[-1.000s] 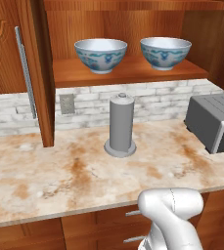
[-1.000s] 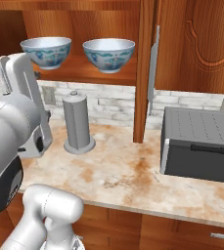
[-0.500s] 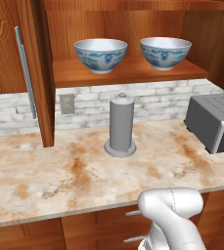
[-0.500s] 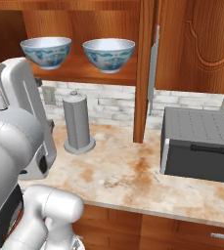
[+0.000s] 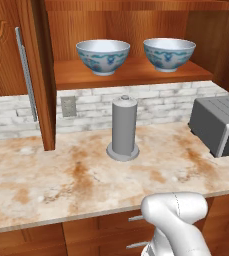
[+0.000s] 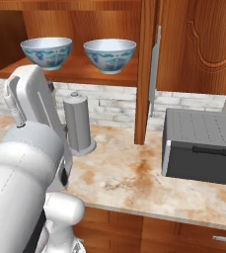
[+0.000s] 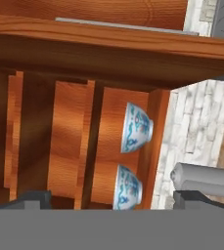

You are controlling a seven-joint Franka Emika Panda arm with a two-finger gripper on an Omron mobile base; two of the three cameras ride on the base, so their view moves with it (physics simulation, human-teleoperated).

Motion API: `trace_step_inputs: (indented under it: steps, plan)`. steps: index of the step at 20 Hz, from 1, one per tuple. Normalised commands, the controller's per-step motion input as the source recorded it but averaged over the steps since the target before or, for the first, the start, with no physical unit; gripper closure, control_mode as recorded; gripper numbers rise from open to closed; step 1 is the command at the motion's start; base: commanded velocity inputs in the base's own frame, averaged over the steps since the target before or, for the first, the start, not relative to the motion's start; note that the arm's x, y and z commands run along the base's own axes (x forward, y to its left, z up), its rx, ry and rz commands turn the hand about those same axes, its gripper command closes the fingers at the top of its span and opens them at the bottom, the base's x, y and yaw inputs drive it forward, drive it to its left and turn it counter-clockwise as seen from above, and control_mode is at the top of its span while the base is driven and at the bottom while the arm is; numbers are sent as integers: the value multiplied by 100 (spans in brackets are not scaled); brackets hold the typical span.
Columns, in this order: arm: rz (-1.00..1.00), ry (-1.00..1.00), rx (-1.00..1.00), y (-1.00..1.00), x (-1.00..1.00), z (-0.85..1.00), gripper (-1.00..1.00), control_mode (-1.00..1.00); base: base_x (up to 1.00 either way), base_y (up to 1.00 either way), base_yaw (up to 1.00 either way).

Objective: Open the cabinet. Pick the bowls from the counter and place them in the cabinet. Then close the cabinet.

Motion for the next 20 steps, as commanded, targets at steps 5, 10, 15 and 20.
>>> trace_step_inputs:
  steps: [5, 10, 15, 20]
  plan:
    - [1, -3, 0, -35, 4, -6, -100, -100, 0, 0, 0]
    - [4, -5, 0, -25, 0, -7, -100, -100, 0, 0, 0]
    - [3, -4, 0, -7, 1, -18, -100, -100, 0, 0, 0]
    - [2, 0, 0, -13, 0, -15, -100, -100, 0, 0, 0]
